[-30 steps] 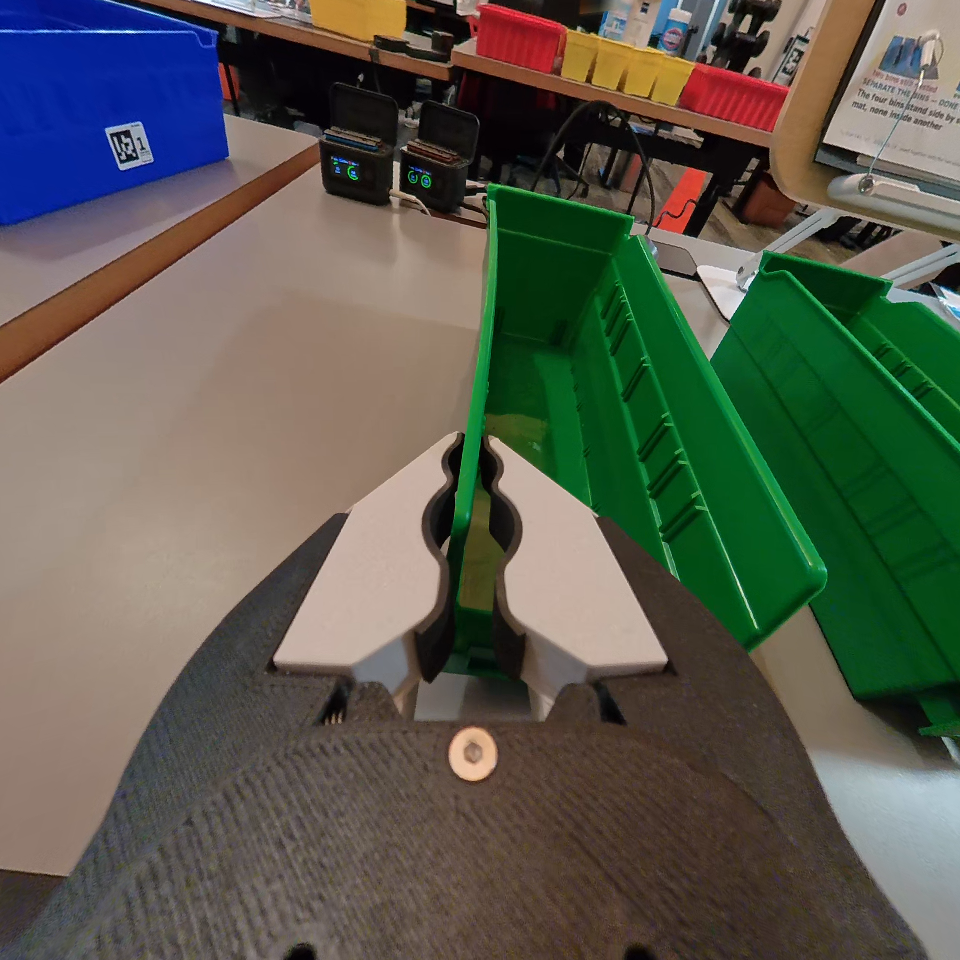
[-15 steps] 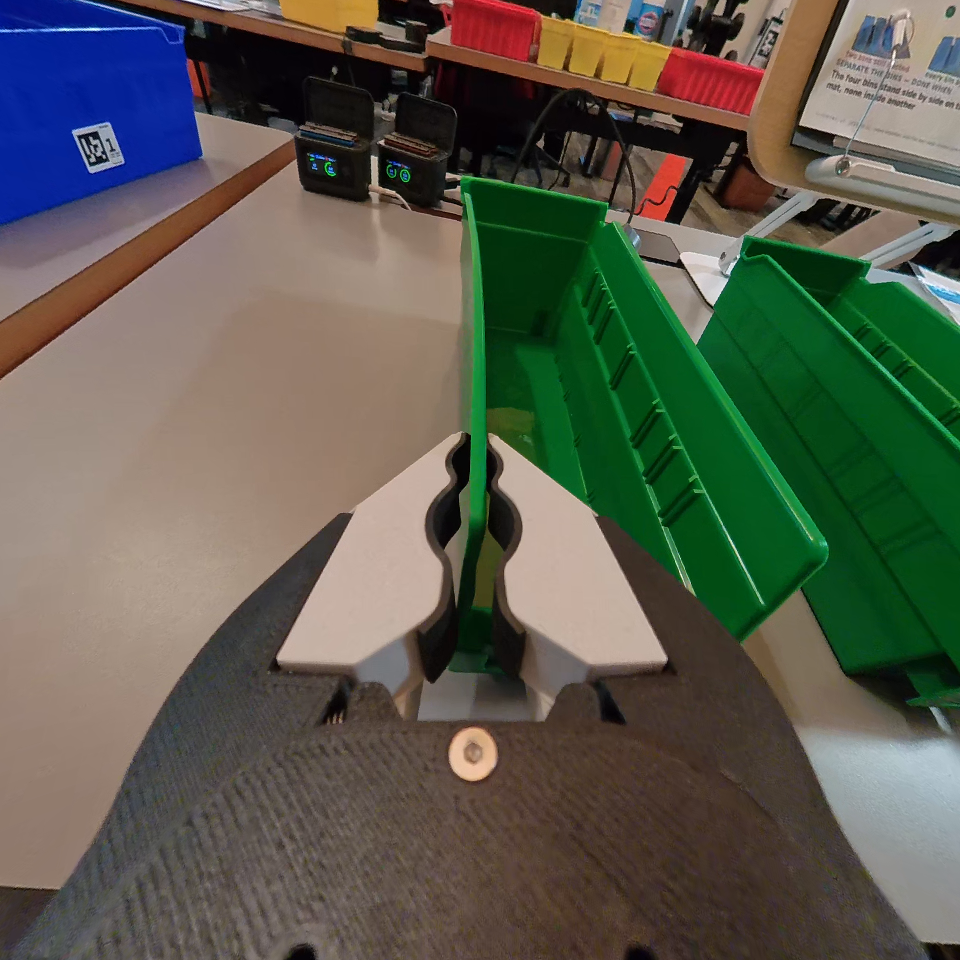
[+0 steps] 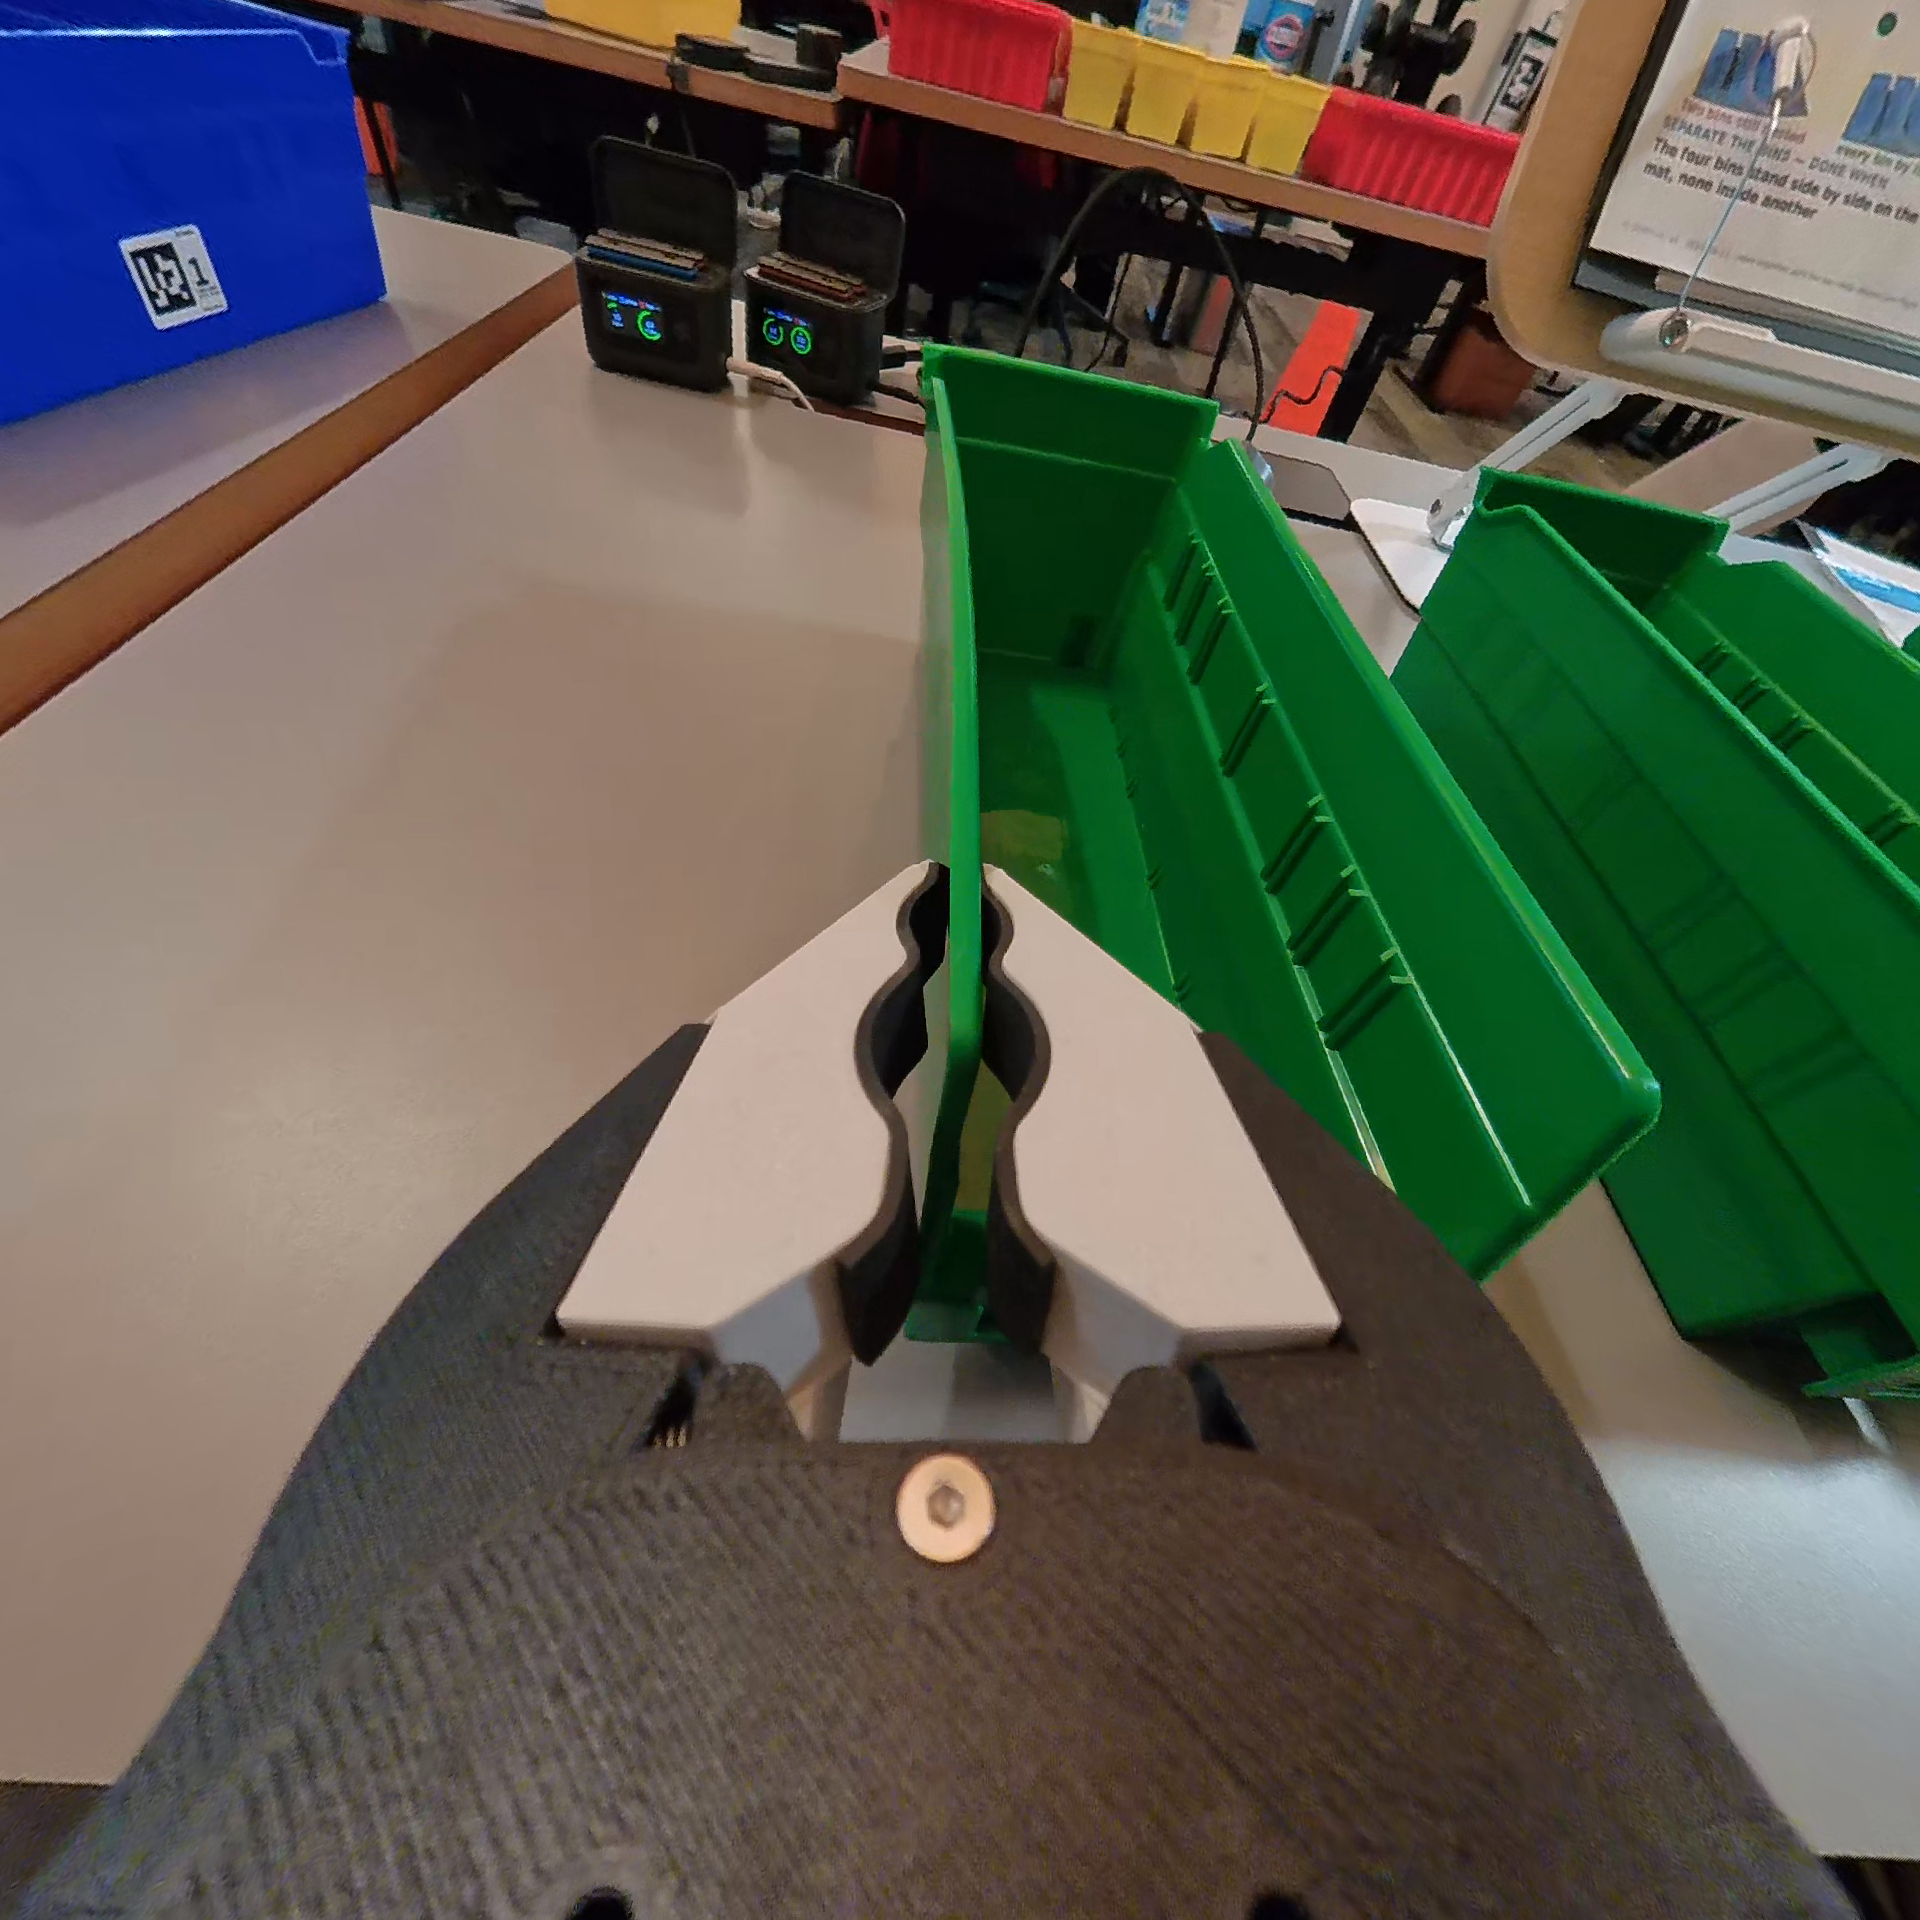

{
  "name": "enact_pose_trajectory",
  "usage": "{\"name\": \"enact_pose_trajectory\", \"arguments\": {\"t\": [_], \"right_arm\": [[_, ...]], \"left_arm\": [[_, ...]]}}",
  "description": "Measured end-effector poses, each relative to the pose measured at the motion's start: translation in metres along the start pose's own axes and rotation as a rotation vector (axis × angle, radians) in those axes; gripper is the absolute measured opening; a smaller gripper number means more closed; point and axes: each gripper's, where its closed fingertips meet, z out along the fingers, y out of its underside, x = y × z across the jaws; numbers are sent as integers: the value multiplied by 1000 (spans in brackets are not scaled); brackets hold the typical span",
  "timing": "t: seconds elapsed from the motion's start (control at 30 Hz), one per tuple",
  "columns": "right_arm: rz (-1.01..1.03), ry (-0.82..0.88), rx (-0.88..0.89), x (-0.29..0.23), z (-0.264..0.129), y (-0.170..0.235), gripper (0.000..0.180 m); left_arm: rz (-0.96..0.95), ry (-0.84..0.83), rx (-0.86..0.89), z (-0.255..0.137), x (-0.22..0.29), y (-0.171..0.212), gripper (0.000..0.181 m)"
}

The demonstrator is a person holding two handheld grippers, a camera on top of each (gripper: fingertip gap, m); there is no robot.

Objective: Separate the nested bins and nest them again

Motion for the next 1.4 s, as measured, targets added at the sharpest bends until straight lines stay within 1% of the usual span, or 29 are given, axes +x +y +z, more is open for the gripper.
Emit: {"name": "enact_pose_trajectory", "arguments": {"t": [0.03, 0.23, 0.27, 0.3, 0.37, 0.4, 0.47, 0.53, 0.63, 0.67, 0.73, 0.77, 0.87, 0.93, 1.07, 1.17, 1.3, 1.4], "right_arm": [[9, -3, -3, 0, 0, 0, 25], [51, -11, 8, 2, -3, -2, 29], [48, -8, 15, 3, -5, -3, 30], [40, -5, 31, 4, -7, -7, 35], [5, 27, 104, 8, -19, -23, 57], [-18, 73, 164, 14, -29, -36, 65], [-76, 216, 282, 33, -55, -59, 75], [-133, 389, 331, 59, -79, -68, 85], [-137, 601, 264, 103, -91, -53, 112], [-125, 637, 229, 115, -90, -44, 119], [-66, 684, 145, 133, -85, -24, 137], [-25, 701, 98, 141, -81, -13, 140], [58, 710, -16, 152, -71, 15, 141], [99, 690, -40, 154, -66, 25, 140], [193, 605, -26, 154, -58, 33, 140], [257, 545, -14, 153, -55, 36, 136], [250, 522, -20, 156, -56, 37, 130], [254, 485, -57, 158, -59, 40, 126]], "left_arm": [[-3, 1, 0, 0, 0, 0, 4], [-63, 37, 13, -1, 2, -2, 4], [-77, 43, 18, -1, 2, -2, 5], [-89, 42, 27, -2, 1, -3, 10], [-118, 40, 46, -3, -2, -6, 23], [-137, 47, 51, -4, -2, -7, 25], [-183, 67, 52, -4, -3, -6, 26], [-228, 81, 50, -3, -4, -6, 30], [-272, 97, 53, -4, -5, -6, 31], [-279, 97, 55, -4, -6, -7, 32], [-287, 94, 62, -5, -7, -8, 32], [-288, 93, 64, -5, -8, -8, 32], [-295, 98, 59, -4, -7, -7, 32], [-302, 105, 47, -3, -6, -5, 32], [-303, 106, 36, -2, -6, -3, 33], [-307, 110, 26, -2, -5, -2, 33], [-312, 114, 13, -1, -4, 0, 33], [-317, 118, 7, 0, -4, 1, 34]]}}
